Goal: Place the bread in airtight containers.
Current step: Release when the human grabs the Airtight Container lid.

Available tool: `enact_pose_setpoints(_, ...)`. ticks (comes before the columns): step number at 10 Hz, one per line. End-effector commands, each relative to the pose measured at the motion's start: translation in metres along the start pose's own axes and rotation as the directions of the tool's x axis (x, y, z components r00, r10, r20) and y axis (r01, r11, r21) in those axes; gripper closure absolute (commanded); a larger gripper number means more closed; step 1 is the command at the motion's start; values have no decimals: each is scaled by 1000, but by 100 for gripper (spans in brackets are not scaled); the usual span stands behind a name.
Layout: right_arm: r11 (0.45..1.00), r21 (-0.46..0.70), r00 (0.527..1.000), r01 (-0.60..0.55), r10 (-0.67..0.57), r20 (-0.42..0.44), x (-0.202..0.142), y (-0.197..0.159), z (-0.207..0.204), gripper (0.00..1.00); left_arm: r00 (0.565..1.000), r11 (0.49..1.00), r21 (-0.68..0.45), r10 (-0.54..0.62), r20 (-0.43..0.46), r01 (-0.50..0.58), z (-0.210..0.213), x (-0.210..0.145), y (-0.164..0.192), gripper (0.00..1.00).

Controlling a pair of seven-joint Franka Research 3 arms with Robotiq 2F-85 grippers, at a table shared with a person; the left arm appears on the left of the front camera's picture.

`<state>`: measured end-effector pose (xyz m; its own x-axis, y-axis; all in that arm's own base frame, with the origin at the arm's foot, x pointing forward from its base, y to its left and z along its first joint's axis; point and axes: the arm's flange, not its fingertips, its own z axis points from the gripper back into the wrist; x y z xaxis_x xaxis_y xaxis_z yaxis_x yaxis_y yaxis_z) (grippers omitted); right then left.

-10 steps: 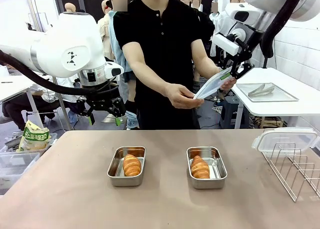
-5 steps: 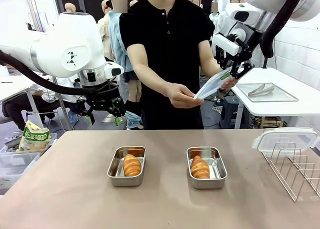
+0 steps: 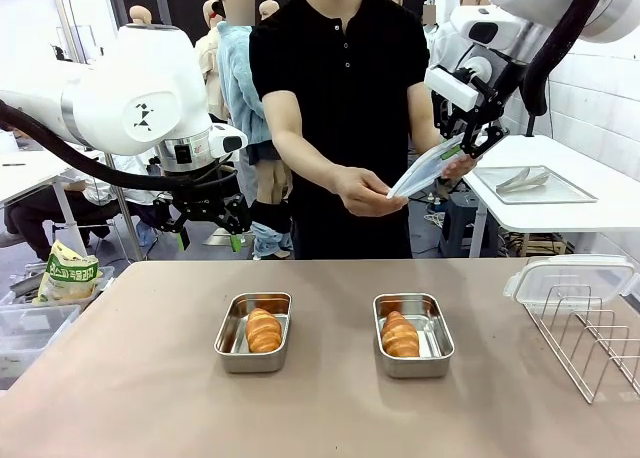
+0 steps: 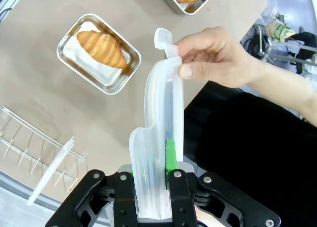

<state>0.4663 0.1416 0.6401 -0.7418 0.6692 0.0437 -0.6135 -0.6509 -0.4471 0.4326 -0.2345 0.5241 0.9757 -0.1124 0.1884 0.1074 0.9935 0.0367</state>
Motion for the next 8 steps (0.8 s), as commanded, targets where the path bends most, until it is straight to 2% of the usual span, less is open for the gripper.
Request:
enact_pose_setpoints(1, 1000, 7, 1000, -7, 7, -16, 2, -1, 1, 62, 1000, 1000, -1, 1, 2, -1, 2, -1, 2, 0)
enact_pose_setpoints(4, 1000, 11, 1000, -10, 10, -23, 4, 2, 0, 5, 1000, 1000, -1, 1, 2, -1, 2, -1, 2, 0)
enact_pose_setpoints(5, 1000, 12, 1000, -16, 16, -21, 4, 2, -1, 0, 1000, 1000, -1, 1, 2, -1, 2, -1, 2, 0)
enact_pose_setpoints(8, 1000, 24, 999, -5, 6, -33, 3, 2, -3, 0, 1000, 1000, -1, 1, 2, -1, 2, -1, 2, 0)
